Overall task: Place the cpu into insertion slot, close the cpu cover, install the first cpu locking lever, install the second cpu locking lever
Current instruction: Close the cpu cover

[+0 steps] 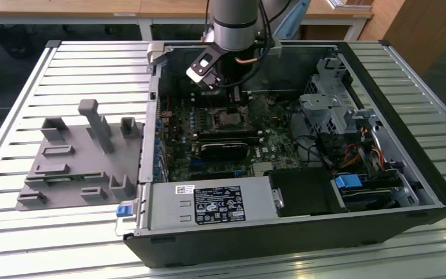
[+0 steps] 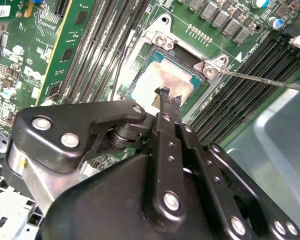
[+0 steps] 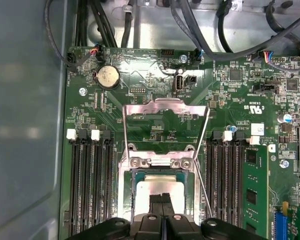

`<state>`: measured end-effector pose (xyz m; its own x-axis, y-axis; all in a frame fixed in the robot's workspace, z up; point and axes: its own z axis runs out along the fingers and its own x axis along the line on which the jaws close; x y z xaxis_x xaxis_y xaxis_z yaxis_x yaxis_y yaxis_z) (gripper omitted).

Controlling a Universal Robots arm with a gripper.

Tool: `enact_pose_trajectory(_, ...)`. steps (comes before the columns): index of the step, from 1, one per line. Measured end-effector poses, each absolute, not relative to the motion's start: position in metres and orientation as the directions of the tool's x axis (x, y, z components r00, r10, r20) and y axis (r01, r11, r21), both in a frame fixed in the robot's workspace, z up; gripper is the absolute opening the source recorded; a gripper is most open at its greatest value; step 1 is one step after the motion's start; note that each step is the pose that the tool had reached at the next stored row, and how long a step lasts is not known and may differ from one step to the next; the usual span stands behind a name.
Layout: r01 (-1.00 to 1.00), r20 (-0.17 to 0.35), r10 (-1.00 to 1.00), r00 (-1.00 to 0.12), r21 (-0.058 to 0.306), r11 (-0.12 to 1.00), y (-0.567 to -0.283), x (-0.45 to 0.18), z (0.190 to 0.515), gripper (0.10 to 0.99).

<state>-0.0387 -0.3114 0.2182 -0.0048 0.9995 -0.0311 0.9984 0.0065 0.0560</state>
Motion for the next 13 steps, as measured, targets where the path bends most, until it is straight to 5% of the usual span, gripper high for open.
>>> enact_pose_trajectory(13, 0.998, -0.031, 1.000, -0.005, 0.056, 0.006, -0.311, -0.039, 0.243, 0.106)
